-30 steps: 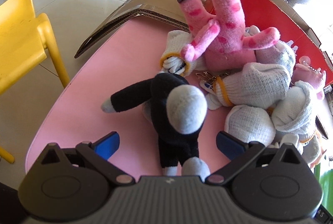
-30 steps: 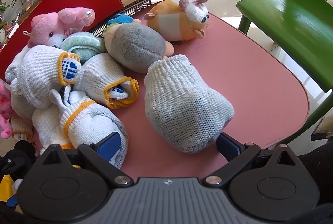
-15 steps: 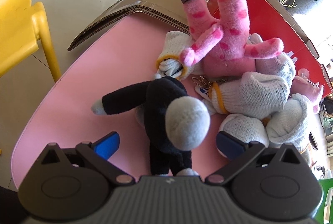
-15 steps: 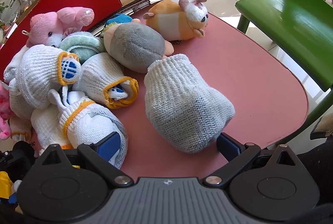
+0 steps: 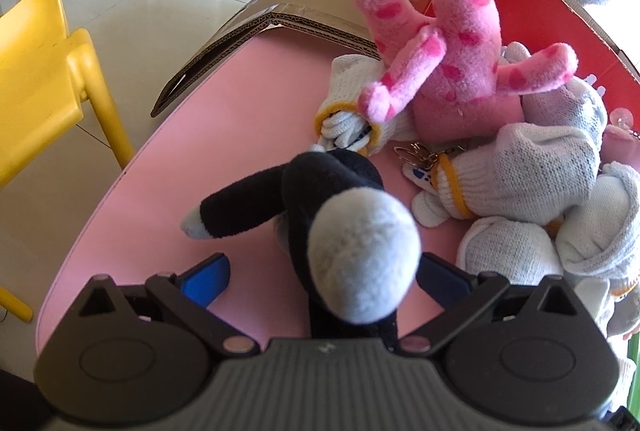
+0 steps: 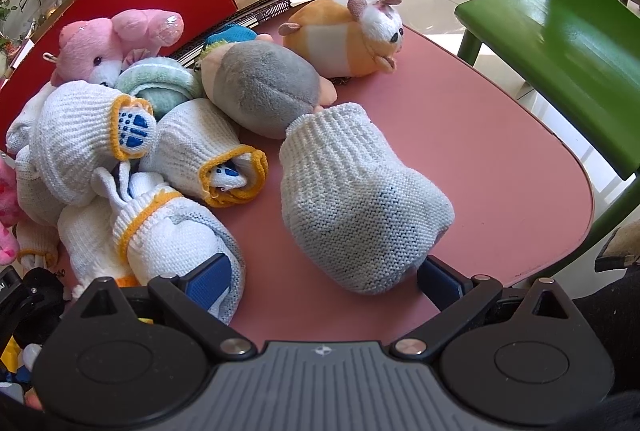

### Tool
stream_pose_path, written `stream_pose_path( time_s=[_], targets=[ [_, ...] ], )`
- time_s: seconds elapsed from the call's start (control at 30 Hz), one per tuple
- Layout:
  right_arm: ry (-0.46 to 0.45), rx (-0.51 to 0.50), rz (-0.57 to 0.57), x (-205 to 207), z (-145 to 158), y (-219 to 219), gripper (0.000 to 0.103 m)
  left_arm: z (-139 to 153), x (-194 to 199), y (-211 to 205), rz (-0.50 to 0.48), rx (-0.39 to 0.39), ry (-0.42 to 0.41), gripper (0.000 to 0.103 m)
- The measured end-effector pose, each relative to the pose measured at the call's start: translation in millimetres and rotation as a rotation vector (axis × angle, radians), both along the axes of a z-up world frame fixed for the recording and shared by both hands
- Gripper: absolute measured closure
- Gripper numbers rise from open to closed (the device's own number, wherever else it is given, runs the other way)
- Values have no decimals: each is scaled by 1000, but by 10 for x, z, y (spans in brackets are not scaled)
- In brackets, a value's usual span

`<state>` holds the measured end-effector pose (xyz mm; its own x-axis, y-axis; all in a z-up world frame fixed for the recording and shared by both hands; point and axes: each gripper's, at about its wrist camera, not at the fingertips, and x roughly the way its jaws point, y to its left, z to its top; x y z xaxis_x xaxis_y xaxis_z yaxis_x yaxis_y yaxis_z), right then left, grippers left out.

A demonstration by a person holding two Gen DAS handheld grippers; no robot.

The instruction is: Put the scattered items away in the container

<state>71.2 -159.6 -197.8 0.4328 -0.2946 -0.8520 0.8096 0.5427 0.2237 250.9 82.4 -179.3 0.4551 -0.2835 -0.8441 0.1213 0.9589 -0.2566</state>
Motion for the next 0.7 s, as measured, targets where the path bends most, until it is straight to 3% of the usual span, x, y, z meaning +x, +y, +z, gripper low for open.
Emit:
stream_pose_path(
  time_s=[0.23,0.53,0.63,0.7],
  targets=[
    [2,-2,1,14,-4,-5,1,-25,78,-35,15,19,-32,0],
    [8,-20,12,25,-7,-4,2,-91,-10,-207,-34,177,-108,0],
    [5,-28,16,22,-2,-6,6,-101,-28,-195,-38,169,-128,1],
    [-3,-31,20,30,3,-17,12,-103,-41,-196,-49,175,-147,8]
  ],
)
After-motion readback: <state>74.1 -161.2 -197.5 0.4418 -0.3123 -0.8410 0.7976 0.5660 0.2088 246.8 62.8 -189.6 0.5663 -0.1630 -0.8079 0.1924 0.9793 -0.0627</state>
